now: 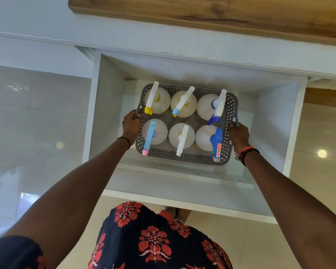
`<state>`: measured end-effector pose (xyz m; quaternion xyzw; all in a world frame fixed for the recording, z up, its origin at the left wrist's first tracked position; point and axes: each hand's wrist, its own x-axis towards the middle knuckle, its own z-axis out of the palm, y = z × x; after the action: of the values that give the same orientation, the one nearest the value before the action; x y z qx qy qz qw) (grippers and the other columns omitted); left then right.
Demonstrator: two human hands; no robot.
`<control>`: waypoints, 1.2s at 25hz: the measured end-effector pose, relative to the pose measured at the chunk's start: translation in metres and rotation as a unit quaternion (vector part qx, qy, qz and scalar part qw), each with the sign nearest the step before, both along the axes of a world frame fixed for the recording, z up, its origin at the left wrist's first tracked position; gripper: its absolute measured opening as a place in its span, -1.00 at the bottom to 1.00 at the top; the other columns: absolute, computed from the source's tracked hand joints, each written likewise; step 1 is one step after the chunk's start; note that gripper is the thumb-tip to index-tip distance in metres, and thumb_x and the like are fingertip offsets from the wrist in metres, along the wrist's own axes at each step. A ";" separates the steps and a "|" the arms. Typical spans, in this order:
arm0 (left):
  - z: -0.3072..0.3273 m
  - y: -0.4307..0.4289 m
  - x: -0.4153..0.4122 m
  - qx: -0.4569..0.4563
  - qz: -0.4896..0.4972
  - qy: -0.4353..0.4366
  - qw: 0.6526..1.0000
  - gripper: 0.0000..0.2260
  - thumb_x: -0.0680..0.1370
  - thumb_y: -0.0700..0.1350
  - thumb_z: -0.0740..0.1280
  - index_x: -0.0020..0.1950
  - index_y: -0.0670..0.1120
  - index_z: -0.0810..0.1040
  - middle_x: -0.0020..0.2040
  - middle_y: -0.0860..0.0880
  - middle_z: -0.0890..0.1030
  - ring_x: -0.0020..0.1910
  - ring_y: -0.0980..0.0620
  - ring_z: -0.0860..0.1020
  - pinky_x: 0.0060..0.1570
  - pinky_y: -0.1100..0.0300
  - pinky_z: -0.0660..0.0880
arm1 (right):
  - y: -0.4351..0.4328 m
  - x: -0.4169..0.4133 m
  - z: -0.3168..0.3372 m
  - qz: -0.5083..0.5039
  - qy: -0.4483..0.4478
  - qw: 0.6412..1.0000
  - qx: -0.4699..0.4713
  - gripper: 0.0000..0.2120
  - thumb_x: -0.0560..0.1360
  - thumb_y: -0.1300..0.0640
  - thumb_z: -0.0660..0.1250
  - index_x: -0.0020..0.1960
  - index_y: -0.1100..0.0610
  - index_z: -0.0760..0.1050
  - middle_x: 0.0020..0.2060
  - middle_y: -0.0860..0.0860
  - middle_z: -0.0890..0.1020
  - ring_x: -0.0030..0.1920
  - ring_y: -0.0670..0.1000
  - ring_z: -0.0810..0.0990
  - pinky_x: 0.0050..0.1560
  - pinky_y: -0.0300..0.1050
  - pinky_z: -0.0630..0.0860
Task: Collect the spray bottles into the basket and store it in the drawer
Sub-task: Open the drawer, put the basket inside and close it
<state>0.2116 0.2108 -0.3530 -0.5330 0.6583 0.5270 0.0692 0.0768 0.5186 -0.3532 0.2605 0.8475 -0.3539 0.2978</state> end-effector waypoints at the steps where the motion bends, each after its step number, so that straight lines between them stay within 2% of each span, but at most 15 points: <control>1: 0.000 0.000 0.001 -0.001 -0.001 0.000 1.000 -0.74 0.62 -0.18 0.15 0.20 -0.18 0.57 0.13 -0.24 0.61 0.02 -0.05 0.53 0.19 -0.11 0.54 | 0.000 0.000 -0.002 0.001 -0.002 1.000 -0.001 -0.69 0.57 0.16 0.14 0.14 0.29 0.56 0.01 0.20 0.63 0.02 0.15 0.58 0.03 -0.05 0.49; 5: 0.000 0.004 0.001 -0.010 -0.012 0.004 1.000 -0.76 0.62 -0.18 0.15 0.16 -0.18 0.57 0.03 -0.21 0.60 -0.02 -0.04 0.50 0.07 0.02 0.50 | 0.002 0.001 -0.004 0.007 -0.001 1.000 -0.011 -0.75 0.57 0.18 0.14 0.09 0.22 0.55 -0.08 0.11 0.56 -0.05 0.07 0.51 -0.04 -0.11 0.43; 8: 0.004 0.005 0.001 0.009 -0.019 0.007 1.000 -0.75 0.63 -0.17 0.16 0.22 -0.18 0.55 0.05 -0.15 0.59 0.01 -0.03 0.51 0.02 0.13 0.48 | 0.004 -0.001 -0.001 0.016 -0.022 0.999 -0.017 -0.81 0.55 0.20 0.18 0.05 0.23 0.53 -0.05 0.15 0.59 -0.03 0.11 0.55 -0.03 -0.10 0.46; 9: 0.007 0.004 0.001 0.018 -0.026 0.008 0.999 -0.74 0.63 -0.16 0.16 0.25 -0.17 0.53 0.06 -0.13 0.59 0.04 -0.04 0.52 0.01 0.17 0.48 | 0.004 -0.002 0.001 0.019 -0.034 0.999 -0.016 -0.78 0.54 0.21 0.20 0.10 0.26 0.54 -0.01 0.18 0.61 -0.01 0.13 0.57 -0.03 -0.09 0.47; 11: 0.015 0.003 0.000 0.023 -0.047 -0.003 0.999 -0.70 0.63 -0.13 0.18 0.34 -0.16 0.47 0.20 -0.12 0.57 0.19 -0.08 0.52 0.17 0.13 0.48 | 0.005 -0.003 0.007 0.024 -0.053 0.998 -0.017 -0.70 0.52 0.22 0.22 0.22 0.27 0.51 0.10 0.22 0.61 -0.01 0.13 0.56 -0.05 -0.10 0.45; 13: 0.028 0.001 0.004 0.010 -0.060 -0.031 0.998 -0.63 0.63 -0.10 0.19 0.42 -0.16 0.38 0.36 -0.14 0.49 0.34 -0.10 0.45 0.37 0.06 0.38 | 0.007 0.000 0.018 0.021 -0.058 0.998 -0.020 -0.65 0.52 0.23 0.24 0.29 0.28 0.46 0.20 0.22 0.58 0.01 0.11 0.53 -0.03 -0.12 0.41; 15: 0.045 0.000 0.014 -0.017 -0.088 -0.056 0.994 -0.60 0.63 -0.09 0.20 0.45 -0.18 0.34 0.40 -0.16 0.44 0.39 -0.11 0.41 0.39 0.08 0.32 | 0.013 0.006 0.031 0.020 -0.062 0.998 0.012 -0.60 0.54 0.22 0.23 0.36 0.29 0.40 0.29 0.21 0.52 0.16 0.16 0.54 0.05 -0.16 0.40; 17: 0.065 0.000 0.031 -0.060 -0.148 -0.078 0.984 -0.60 0.63 -0.13 0.21 0.44 -0.21 0.33 0.42 -0.19 0.42 0.41 -0.14 0.39 0.41 0.04 0.31 | 0.019 0.016 0.048 0.059 -0.085 0.992 0.071 -0.60 0.58 0.20 0.16 0.36 0.34 0.39 0.34 0.24 0.47 0.32 0.19 0.46 0.20 -0.13 0.38; 20: 0.099 0.002 0.060 -0.139 -0.238 -0.123 0.953 -0.65 0.61 -0.20 0.22 0.39 -0.25 0.37 0.37 -0.25 0.43 0.34 -0.23 0.42 0.37 -0.09 0.35 | 0.021 0.040 0.080 0.094 -0.086 0.986 0.109 -0.61 0.57 0.20 0.19 0.33 0.38 0.41 0.36 0.26 0.44 0.38 0.20 0.40 0.34 -0.09 0.30; 23: 0.133 0.014 0.084 -0.193 -0.278 -0.139 0.930 -0.74 0.58 -0.24 0.23 0.25 -0.27 0.48 0.23 -0.27 0.48 0.21 -0.25 0.47 0.22 -0.12 0.43 | 0.015 0.075 0.116 0.135 -0.073 0.983 0.095 -0.62 0.51 0.18 0.33 0.25 0.36 0.44 0.27 0.26 0.52 0.30 0.22 0.48 0.23 -0.08 0.40; 25: 0.155 0.028 0.099 -0.220 -0.307 -0.133 0.916 -0.80 0.58 -0.24 0.23 0.15 -0.26 0.53 0.13 -0.24 0.52 0.09 -0.23 0.51 0.10 -0.08 0.48 | 0.010 0.101 0.137 0.188 -0.074 0.975 0.093 -0.69 0.50 0.17 0.32 0.18 0.33 0.47 0.18 0.24 0.57 0.22 0.22 0.53 0.14 -0.04 0.46; 27: 0.173 0.045 0.112 -0.204 -0.338 -0.090 0.914 -0.84 0.59 -0.25 0.21 0.08 -0.24 0.55 0.07 -0.20 0.55 0.03 -0.19 0.54 0.06 -0.06 0.49 | 0.004 0.124 0.156 0.228 -0.070 0.968 0.084 -0.73 0.51 0.16 0.29 0.14 0.30 0.49 0.14 0.22 0.59 0.19 0.20 0.55 0.12 -0.03 0.47; 30: 0.190 0.076 0.132 -0.129 -0.407 -0.024 0.904 -0.82 0.61 -0.15 0.21 0.10 -0.16 0.57 0.10 -0.09 0.58 0.07 -0.06 0.57 0.13 0.02 0.51 | -0.004 0.156 0.178 0.283 -0.065 0.956 0.038 -0.80 0.55 0.13 0.24 0.05 0.25 0.51 0.06 0.17 0.62 0.12 0.15 0.58 0.06 -0.08 0.47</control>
<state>0.3434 0.2872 -0.1633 -0.2356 0.8782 0.3509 0.2239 0.2325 0.5149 -0.1754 0.0433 0.8782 -0.2049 0.4301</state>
